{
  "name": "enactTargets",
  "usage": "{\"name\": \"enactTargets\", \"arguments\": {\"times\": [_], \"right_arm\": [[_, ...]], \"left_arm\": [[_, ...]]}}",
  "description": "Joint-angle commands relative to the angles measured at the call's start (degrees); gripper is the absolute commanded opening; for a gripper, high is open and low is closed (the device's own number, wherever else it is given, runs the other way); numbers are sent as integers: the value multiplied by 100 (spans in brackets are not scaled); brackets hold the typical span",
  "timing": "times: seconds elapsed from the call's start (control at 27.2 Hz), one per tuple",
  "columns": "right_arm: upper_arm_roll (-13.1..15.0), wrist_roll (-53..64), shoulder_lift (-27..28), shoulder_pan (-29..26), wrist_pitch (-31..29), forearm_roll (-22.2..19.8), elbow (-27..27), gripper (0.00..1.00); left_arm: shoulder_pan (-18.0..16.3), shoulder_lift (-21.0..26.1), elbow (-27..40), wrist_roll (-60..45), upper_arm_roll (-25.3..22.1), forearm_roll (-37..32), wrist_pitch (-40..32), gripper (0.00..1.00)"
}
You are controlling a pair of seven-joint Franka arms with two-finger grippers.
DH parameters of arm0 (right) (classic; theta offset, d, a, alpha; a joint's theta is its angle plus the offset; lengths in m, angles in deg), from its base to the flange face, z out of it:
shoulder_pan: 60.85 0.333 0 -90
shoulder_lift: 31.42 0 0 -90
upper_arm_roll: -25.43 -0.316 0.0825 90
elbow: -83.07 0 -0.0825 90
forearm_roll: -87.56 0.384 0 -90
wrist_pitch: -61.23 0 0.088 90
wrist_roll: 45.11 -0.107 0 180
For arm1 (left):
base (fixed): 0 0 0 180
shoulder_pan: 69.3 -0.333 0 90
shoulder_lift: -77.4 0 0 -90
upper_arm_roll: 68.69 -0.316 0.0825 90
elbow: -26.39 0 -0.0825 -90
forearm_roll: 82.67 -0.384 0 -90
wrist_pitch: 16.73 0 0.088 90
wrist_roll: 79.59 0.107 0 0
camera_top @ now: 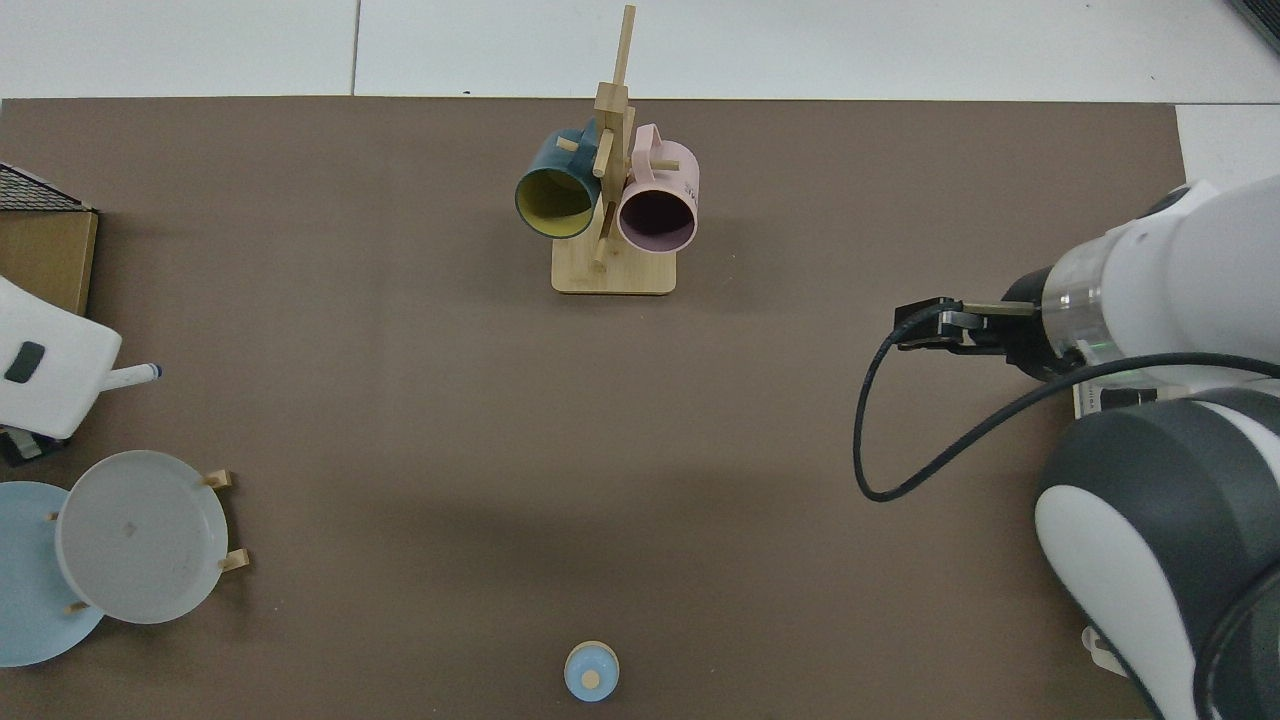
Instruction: Put markers into pen holder
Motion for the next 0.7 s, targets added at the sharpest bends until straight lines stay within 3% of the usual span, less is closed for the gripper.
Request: {"name": "enactTargets", "arguments": {"times": [0.0,0.22,0.4,0.66], "right_arm": [[-96,1265,-86,-611,104,-244,72,100],[-96,1996,-69,-823,60,-324,72,100],[-96,2005,-60,-841,33,-736,72,100],[-96,1970,-69,-1008,104,-614,81,100]], "left_arm": [[-435,138,-214,493,67,-449,-138,0],[-786,305,-451,1213,67,-792,-138,0],[-980,481,-732,1644,58,-1205,-138,0],[-1165,604,-874,2304,49,-1802,-24,0]]}}
